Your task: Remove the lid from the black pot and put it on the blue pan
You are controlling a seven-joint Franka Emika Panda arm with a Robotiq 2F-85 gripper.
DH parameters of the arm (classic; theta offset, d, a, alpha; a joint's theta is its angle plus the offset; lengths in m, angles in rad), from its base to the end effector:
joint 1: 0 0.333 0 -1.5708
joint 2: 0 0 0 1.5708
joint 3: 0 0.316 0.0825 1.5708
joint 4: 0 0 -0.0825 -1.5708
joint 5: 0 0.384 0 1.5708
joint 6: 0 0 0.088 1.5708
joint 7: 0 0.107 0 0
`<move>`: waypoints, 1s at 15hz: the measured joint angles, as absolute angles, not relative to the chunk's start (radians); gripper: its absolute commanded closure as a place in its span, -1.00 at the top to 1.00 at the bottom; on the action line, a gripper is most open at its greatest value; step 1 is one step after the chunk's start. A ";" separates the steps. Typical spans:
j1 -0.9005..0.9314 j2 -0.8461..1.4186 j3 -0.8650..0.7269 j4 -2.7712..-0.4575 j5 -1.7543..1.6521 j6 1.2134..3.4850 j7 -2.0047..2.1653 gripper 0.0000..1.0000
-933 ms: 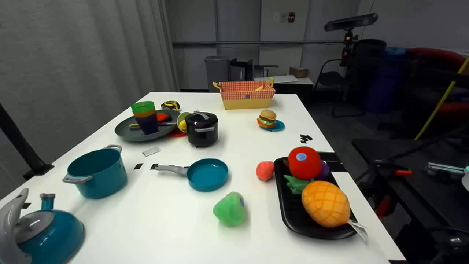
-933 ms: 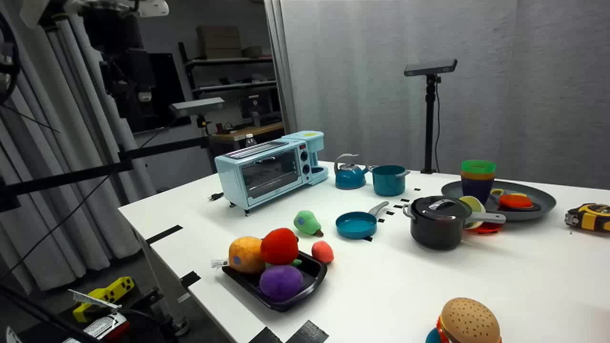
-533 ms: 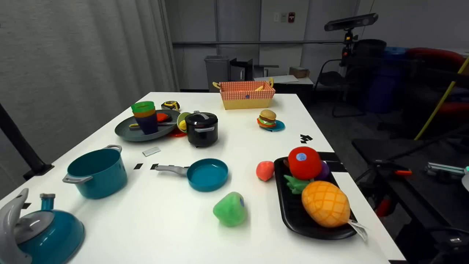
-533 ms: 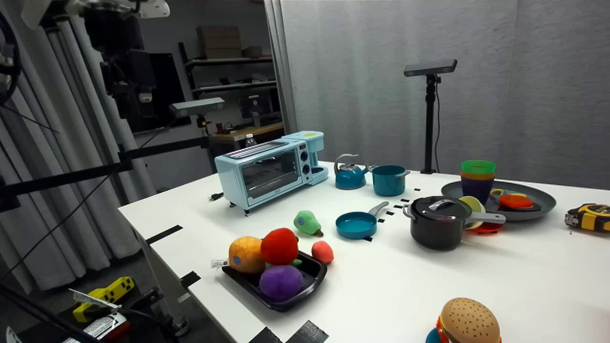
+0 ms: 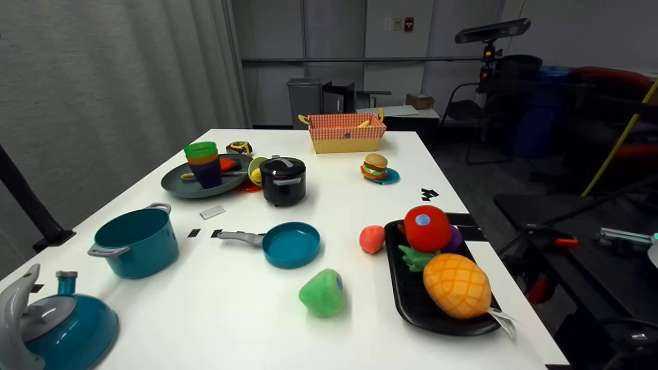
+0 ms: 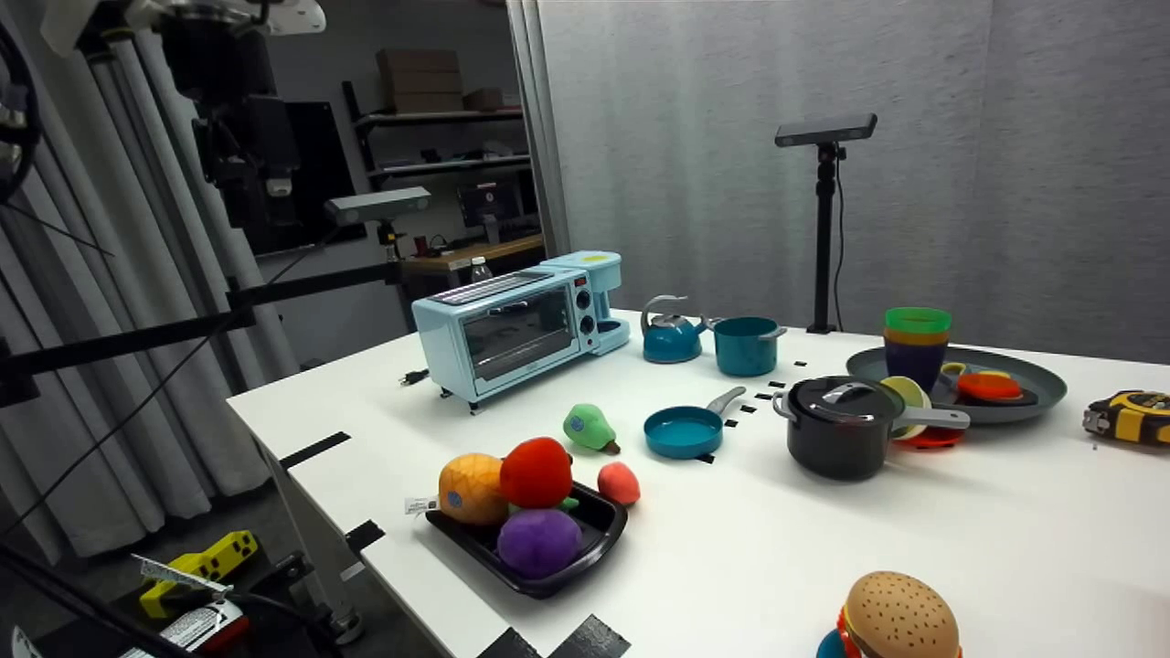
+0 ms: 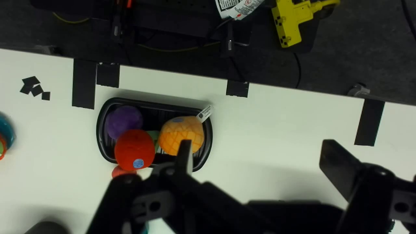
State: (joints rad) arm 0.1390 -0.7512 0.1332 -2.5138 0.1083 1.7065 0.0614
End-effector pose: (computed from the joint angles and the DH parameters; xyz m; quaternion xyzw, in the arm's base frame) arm 0.3049 0.1010 0.5137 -0.9965 -0.0772 0.0306 0.0035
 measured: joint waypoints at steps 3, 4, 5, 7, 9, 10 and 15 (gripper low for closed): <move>0.139 -0.751 0.133 -2.514 0.108 1.706 0.061 1.00; 0.139 -0.751 0.133 -2.514 0.108 1.706 0.061 1.00; 0.139 -0.751 0.133 -2.514 0.108 1.706 0.061 1.00; 0.139 -0.749 0.133 -2.514 0.108 1.707 0.061 1.00; 0.138 -0.748 0.133 -2.514 0.108 1.708 0.063 1.00; 0.138 -0.748 0.133 -2.514 0.108 1.708 0.068 1.00; 0.135 -0.747 0.137 -2.514 0.108 1.708 0.161 1.00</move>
